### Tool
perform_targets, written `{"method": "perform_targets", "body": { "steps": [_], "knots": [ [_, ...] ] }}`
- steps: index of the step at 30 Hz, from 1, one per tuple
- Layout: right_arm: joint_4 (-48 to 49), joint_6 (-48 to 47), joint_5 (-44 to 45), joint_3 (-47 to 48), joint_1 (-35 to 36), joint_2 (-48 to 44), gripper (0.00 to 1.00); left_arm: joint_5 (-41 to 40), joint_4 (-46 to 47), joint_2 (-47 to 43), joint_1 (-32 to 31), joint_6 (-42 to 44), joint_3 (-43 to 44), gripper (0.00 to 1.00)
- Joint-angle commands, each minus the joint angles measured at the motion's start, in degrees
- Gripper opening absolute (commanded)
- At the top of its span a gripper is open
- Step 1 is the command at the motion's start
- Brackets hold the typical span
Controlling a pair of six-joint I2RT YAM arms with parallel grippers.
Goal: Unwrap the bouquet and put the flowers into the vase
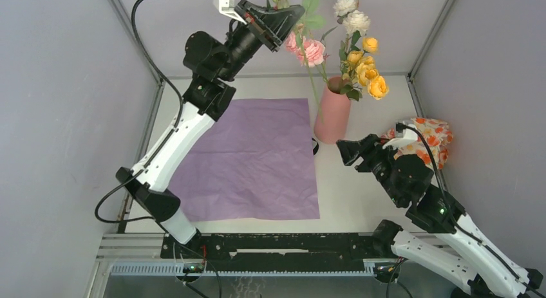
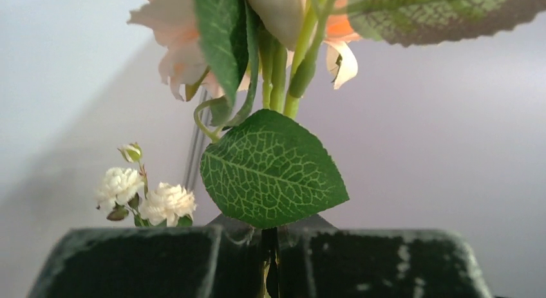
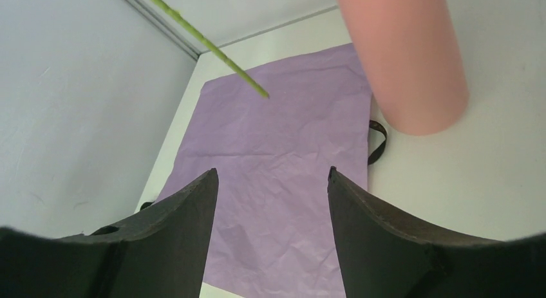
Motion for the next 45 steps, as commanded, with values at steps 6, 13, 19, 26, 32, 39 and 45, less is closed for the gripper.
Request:
{"method": "perform_targets", "body": {
  "steps": [6,13,19,26,32,39,45],
  "knots": [
    [-3.5,3.7,4.0,-3.8,-0.6,-6.7,0.73,-8.3,-0.9,11.9,-2.9,10.4,17.0,0.01],
    [-2.1,1.6,4.9,-4.1,-1.4,-6.2,0.75,-14.8,-2.1,21.1,-5.1,18.3,29.4,0.01],
    [0.7,-1.2,3.0,-4.1,-2.8,-4.6,0.76,-17.1,2.9,21.6,-5.1,21.0,27.7,0.02],
    [1.0,-0.5,-0.3,-4.1,-4.8,-3.4,0.76,-19.7,7.1,23.9,-5.1,20.3,27.9,0.03],
    [1.8,-1.2,-1.9,-4.1,-6.2,-2.5,0.76,-18.8,8.5,23.1,-5.7,20.7,27.7,0.02],
    [2.4,-1.4,-4.6,-4.1,-8.3,-1.9,0.76,-18.9,10.3,23.1,-6.5,20.8,28.1,0.03],
    [3.0,-1.5,-6.4,-4.1,-9.5,-1.4,0.76,-18.5,10.4,22.0,-6.9,21.8,27.1,0.03]
  ]
}}
